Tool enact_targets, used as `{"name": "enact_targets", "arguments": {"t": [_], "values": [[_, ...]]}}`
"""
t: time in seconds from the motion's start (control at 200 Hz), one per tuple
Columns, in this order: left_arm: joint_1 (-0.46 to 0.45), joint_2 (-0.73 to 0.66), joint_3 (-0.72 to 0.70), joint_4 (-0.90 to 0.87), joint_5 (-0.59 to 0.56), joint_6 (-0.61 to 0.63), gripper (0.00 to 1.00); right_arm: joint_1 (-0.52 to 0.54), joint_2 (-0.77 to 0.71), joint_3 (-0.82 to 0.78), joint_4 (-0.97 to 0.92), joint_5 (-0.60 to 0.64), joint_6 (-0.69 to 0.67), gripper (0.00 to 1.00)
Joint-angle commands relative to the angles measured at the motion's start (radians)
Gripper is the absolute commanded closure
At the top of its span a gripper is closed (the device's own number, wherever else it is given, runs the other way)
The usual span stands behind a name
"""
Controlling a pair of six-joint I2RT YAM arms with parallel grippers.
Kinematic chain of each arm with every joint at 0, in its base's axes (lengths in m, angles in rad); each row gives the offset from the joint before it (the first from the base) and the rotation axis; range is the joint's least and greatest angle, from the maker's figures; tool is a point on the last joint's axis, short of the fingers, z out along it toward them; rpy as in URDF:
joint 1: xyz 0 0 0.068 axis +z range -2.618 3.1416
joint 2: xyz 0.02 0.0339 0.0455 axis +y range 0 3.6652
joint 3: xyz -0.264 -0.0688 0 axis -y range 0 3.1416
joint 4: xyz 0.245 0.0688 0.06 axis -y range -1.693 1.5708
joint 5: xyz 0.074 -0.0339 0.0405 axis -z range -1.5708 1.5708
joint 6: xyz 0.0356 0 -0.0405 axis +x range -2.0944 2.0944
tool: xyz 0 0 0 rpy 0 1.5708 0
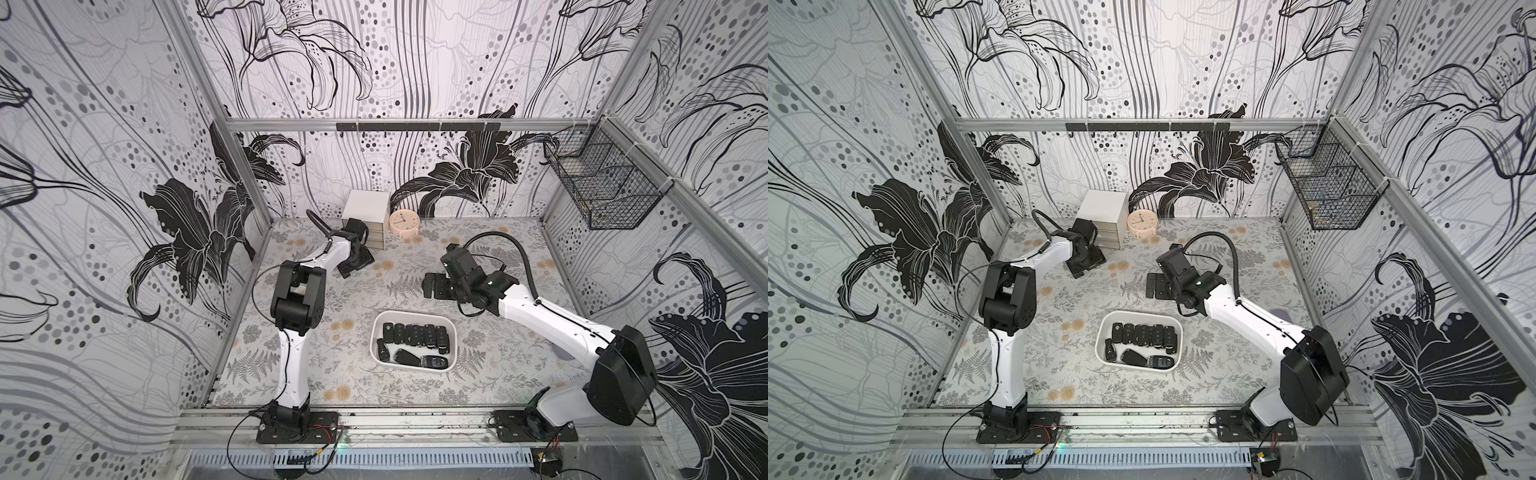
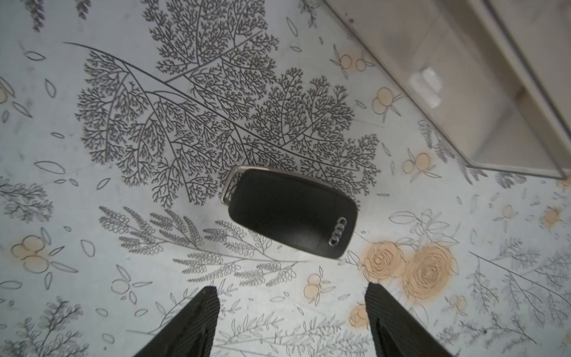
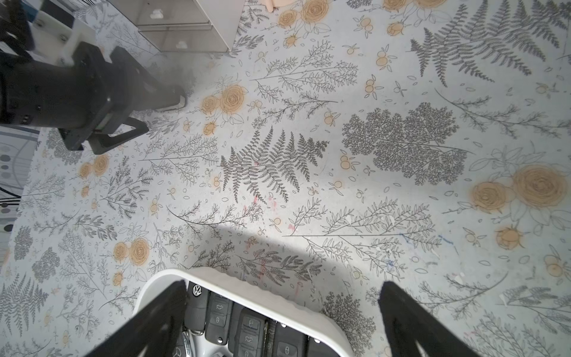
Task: Place the car key into the storage box
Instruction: Pick up the car key from the center of the board.
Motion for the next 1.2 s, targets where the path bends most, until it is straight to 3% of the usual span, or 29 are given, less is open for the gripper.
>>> {"name": "enact_targets", "arguments": {"t": [0.0,0.481,0.951,1.107,1.192], "values": [[0.011,0.040,0.064,0.010,-0.027,-0.036,0.22,-0.013,0.000,0.017,0.006,-0.030,-0.028,0.00],[0.023,0.259,0.361,-0.121,-0.095,-0.036,0.24,-0.039,-0.014,-0.014,-0.011,-0.039,-0.028,0.00],[-0.009,0.248,0.283,-0.158,-0.176,0.163,0.37,-0.049,-0.014,-0.030,0.010,-0.080,-0.022,0.00],[-0.009,0.251,0.263,-0.168,-0.175,0.173,0.50,-0.048,-0.024,-0.042,0.047,-0.130,-0.029,0.00],[-0.009,0.223,0.222,-0.132,-0.151,0.180,0.65,-0.048,-0.031,-0.052,0.069,-0.156,-0.032,0.00]]}}
